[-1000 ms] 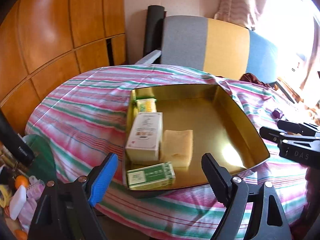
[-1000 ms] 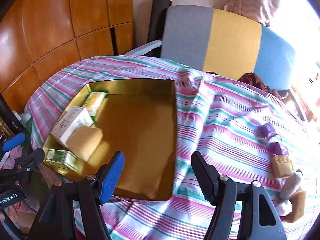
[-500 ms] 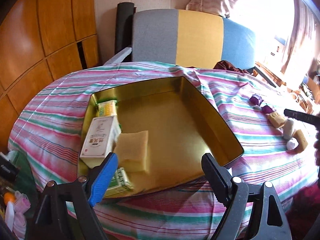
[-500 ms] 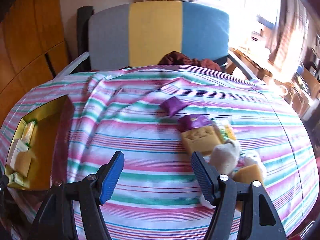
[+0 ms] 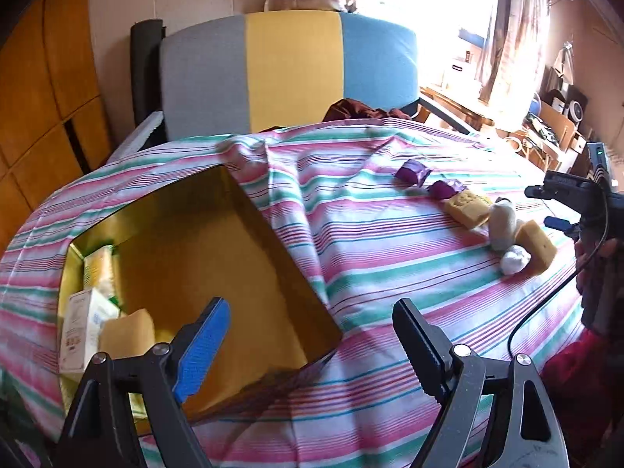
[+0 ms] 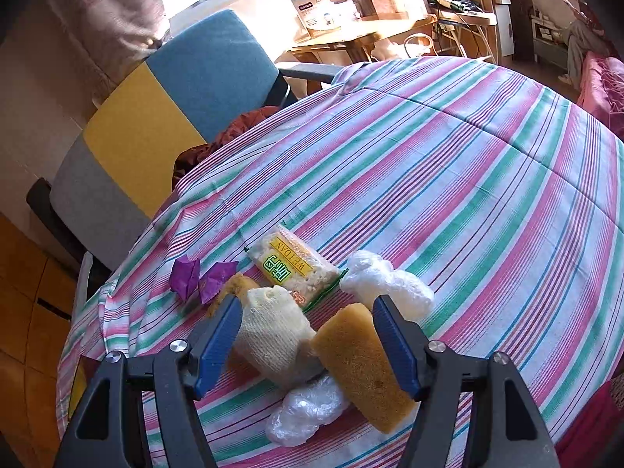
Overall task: Organize objects
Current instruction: 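Grasp a purple wrapped candy with the left tool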
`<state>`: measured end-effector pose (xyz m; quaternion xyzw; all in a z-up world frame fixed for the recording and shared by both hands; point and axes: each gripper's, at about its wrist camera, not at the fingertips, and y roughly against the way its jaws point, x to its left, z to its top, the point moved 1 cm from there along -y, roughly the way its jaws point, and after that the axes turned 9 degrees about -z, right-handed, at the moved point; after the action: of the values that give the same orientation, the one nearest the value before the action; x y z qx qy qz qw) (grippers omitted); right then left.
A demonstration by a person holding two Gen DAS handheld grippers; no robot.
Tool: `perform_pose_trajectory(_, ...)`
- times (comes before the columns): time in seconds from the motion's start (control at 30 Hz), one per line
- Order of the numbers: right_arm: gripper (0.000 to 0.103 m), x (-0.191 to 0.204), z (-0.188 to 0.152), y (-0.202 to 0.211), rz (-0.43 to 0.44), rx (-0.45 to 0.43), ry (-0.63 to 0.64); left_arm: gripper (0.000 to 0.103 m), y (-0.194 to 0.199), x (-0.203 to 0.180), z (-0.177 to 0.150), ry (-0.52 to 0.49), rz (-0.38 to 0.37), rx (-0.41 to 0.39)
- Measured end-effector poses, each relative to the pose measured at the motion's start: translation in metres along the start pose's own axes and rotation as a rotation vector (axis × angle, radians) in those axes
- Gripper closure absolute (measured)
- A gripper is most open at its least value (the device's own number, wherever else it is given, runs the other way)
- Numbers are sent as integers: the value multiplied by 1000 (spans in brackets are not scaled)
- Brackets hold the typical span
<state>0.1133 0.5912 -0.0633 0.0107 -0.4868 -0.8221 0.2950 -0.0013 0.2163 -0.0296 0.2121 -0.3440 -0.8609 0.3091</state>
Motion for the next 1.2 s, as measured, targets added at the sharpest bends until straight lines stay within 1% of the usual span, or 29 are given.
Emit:
perform_pose_trajectory(0.13, 32, 6, -2, 5, 36, -10, 24, 20, -27, -24, 32, -33, -44, 21)
perform_pose_trajectory(0.27, 32, 5, 0, 5, 64, -12, 7, 27, -62, -44, 67, -32, -93, 58)
perform_pose_trajectory(0.3, 32, 4, 0, 5, 72, -8, 4, 31, -73, -48, 75, -15, -117, 82)
perform_pose_trajectory(0.33, 32, 4, 0, 4, 82, -2, 2, 37, -84, -51, 82, 10, -150, 108)
perform_pose_trajectory(0.43, 32, 6, 0, 3, 100, 11, 7, 45, -117, -59, 100, 76, -207, 172)
perform_pose_trajectory(0.57, 32, 9, -1, 2, 127, 22, 10, 45, -161, -67, 125, 186, -265, 239)
perform_pose_trajectory(0.63, 32, 10, -1, 3, 150, 22, 7, 41, -182, -65, 135, 263, -286, 261)
perform_pose_trajectory(0.77, 31, 12, -3, 2, 188, 42, 9, 36, -223, -66, 148, 386, -283, 313)
perform_pose_trajectory(0.8, 31, 12, -3, 2, 199, 47, 7, 31, -231, -66, 150, 409, -288, 325)
perform_pose_trajectory(0.83, 31, 13, -3, 2, 206, 48, 7, 29, -240, -66, 152, 432, -285, 334)
perform_pose_trajectory(0.97, 30, 12, -4, 1, 245, 67, -8, 29, -268, -65, 159, 518, -255, 353)
perform_pose_trajectory(1.03, 30, 10, -4, 0, 257, 75, -21, 29, -277, -68, 165, 526, -233, 346)
perform_pose_trajectory(1.13, 30, 9, -4, -2, 274, 87, -32, 30, -288, -73, 175, 510, -204, 333)
perform_pose_trajectory(1.17, 30, 9, -4, -2, 277, 89, -36, 31, -290, -78, 179, 477, -203, 329)
perform_pose_trajectory(1.2, 30, 8, -4, -2, 280, 91, -39, 38, -291, -84, 182, 435, -197, 327)
